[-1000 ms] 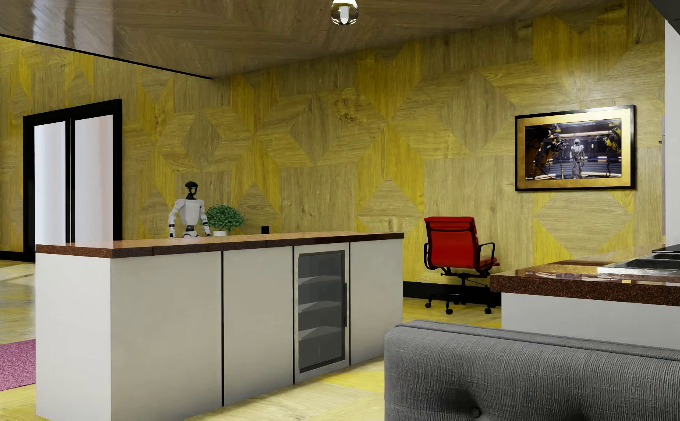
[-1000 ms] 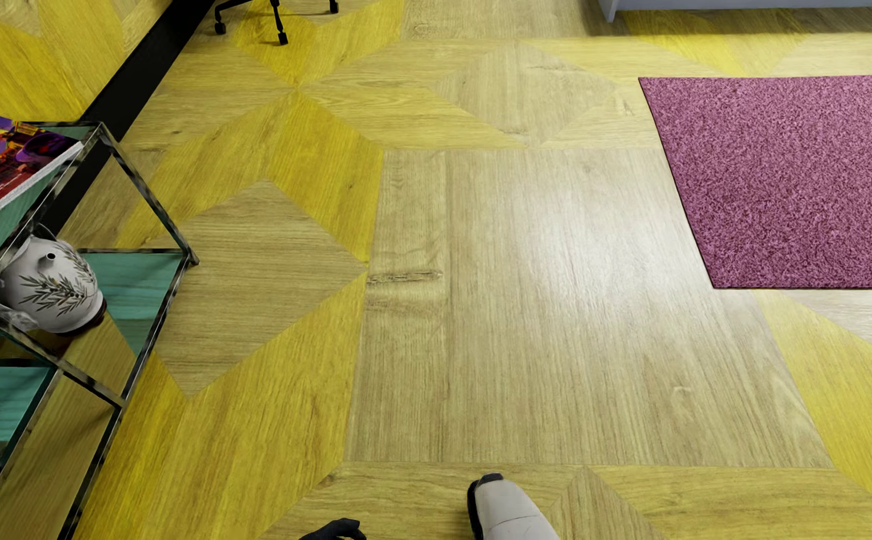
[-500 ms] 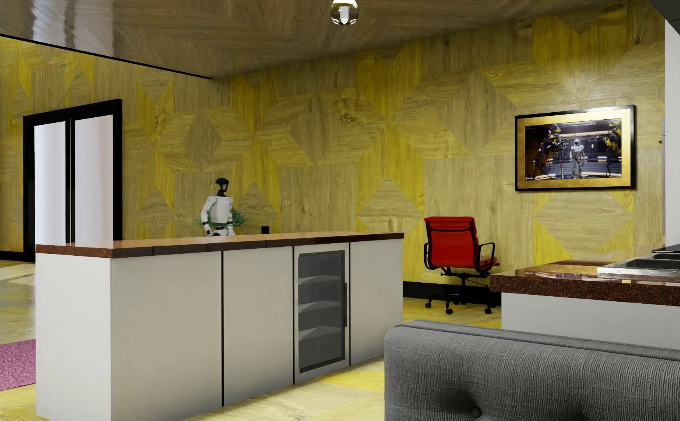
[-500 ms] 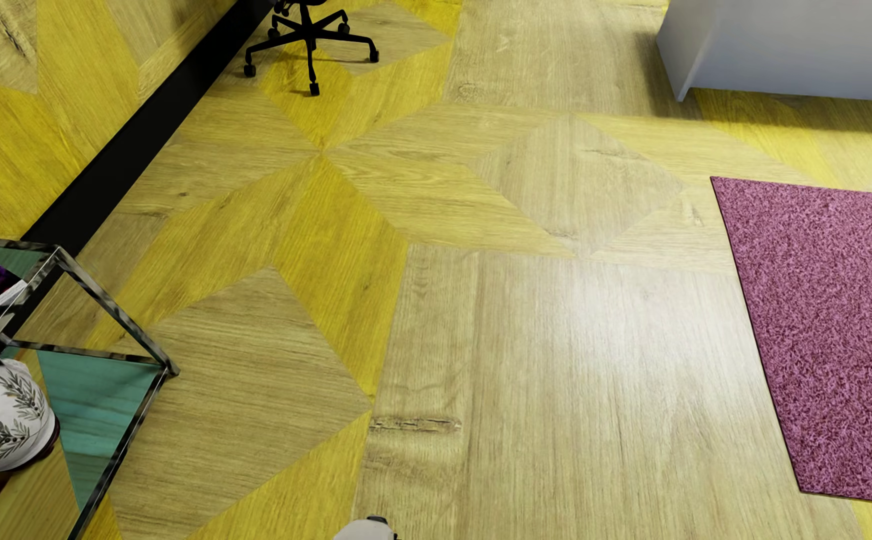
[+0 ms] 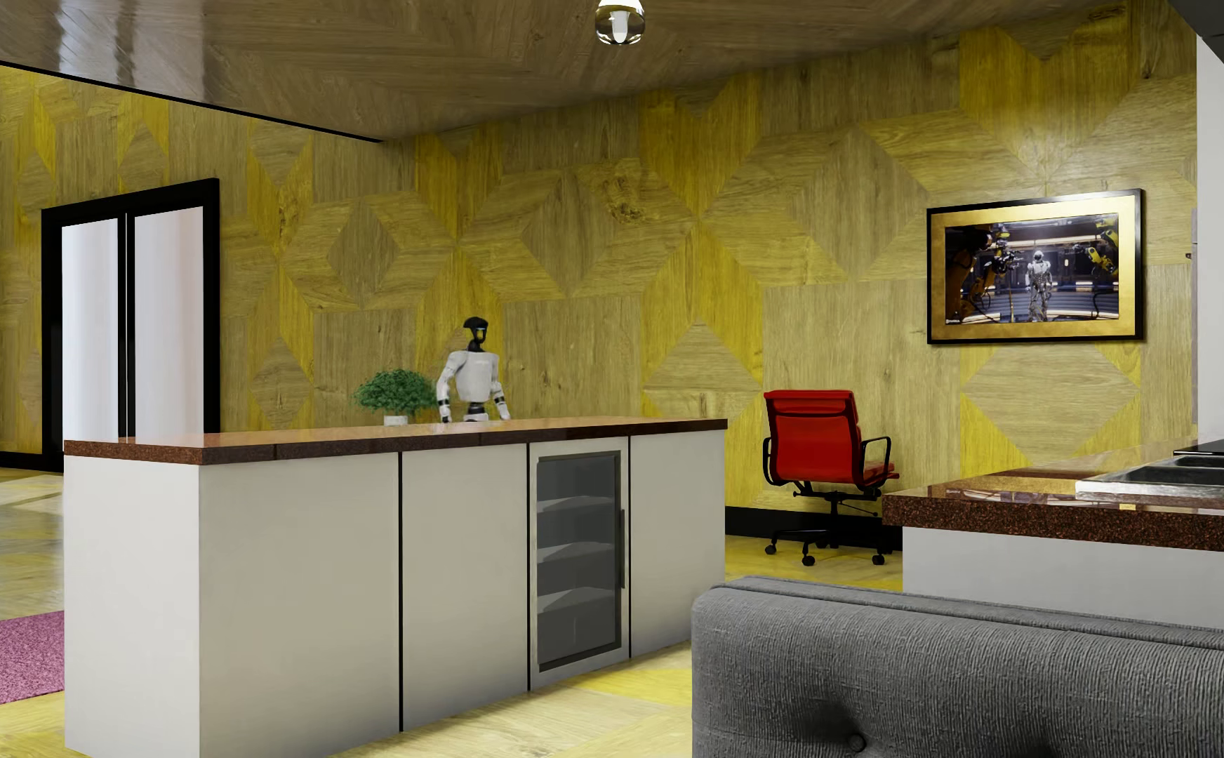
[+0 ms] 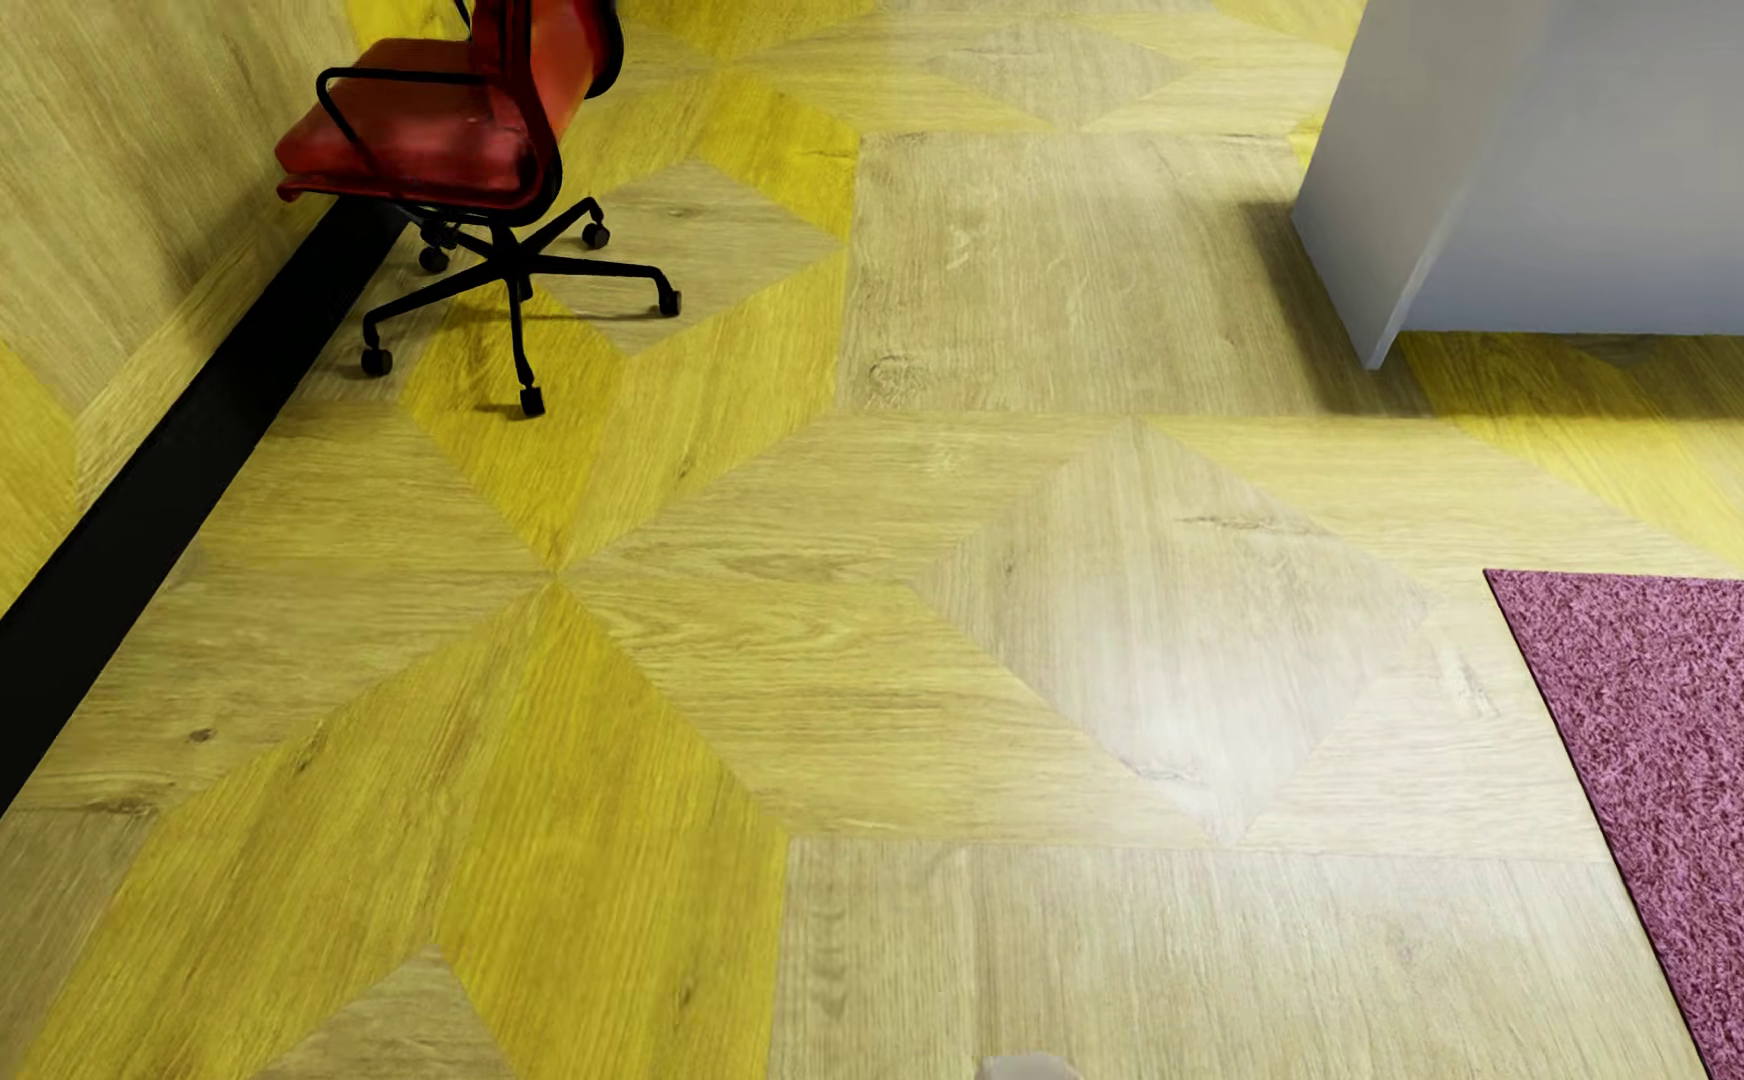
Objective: Move towards the counter
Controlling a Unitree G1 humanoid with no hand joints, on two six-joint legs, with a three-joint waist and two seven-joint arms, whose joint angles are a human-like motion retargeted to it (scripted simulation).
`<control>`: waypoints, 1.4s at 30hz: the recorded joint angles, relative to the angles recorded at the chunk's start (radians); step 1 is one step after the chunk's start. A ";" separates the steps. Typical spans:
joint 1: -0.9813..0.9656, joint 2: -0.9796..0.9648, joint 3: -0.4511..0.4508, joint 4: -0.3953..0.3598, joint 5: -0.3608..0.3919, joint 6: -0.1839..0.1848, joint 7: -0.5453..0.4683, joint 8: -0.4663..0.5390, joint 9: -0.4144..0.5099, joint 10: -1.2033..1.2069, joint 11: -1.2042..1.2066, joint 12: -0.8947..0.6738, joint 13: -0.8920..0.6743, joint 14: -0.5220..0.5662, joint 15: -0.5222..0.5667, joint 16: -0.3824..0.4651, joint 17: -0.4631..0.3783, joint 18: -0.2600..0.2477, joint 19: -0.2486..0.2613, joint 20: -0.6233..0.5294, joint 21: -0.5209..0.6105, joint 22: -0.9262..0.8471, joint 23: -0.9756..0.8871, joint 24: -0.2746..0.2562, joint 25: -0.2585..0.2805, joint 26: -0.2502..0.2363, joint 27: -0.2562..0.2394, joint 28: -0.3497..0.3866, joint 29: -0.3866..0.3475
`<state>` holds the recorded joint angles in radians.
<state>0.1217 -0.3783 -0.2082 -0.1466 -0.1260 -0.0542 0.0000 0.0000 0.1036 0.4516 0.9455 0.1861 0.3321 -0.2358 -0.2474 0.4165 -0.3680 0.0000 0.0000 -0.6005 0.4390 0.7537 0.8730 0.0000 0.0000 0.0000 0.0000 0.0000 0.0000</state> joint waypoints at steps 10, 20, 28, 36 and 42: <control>0.003 -0.014 -0.052 0.185 0.133 0.062 0.000 0.000 -0.029 0.782 -0.093 0.010 0.029 0.441 -0.010 -0.050 0.030 0.000 0.000 0.086 -0.017 0.079 0.113 0.000 0.000 0.000 0.000 0.000 0.000; -0.631 0.716 0.374 0.131 0.072 -0.033 0.000 0.000 -0.027 0.022 -0.382 0.169 -0.116 -0.026 -0.107 -0.057 -0.015 0.000 0.000 -0.032 -0.125 0.152 -0.177 0.000 0.000 0.000 0.000 0.000 0.000; -0.244 0.146 0.110 -0.061 0.019 -0.117 0.000 0.000 -0.017 0.107 0.446 0.072 0.022 0.218 0.008 -0.022 -0.007 0.000 0.000 0.054 -0.018 0.138 -0.014 0.000 0.000 0.000 0.000 0.000 0.000; 0.263 -0.161 -0.105 0.041 0.026 -0.100 0.000 0.000 -0.066 0.022 -0.359 -0.055 0.150 -0.042 0.111 0.017 -0.040 0.000 0.000 0.236 0.003 -0.138 0.182 0.000 0.000 0.000 0.000 0.000 0.000; -0.270 0.141 0.091 0.105 0.229 -0.139 0.000 0.000 -0.021 1.077 -0.206 0.057 0.048 0.235 -0.001 -0.015 -0.013 0.000 0.000 0.087 0.019 0.183 0.035 0.000 0.000 0.000 0.000 0.000 0.000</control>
<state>-0.1480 -0.2372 -0.1175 -0.0413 0.1030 -0.1930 0.0000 0.0000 0.0823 1.5284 0.7398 0.2431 0.3803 -0.0010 -0.2481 0.4013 -0.3806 0.0000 0.0000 -0.5132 0.4583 0.9370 0.9081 0.0000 0.0000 0.0000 0.0000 0.0000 0.0000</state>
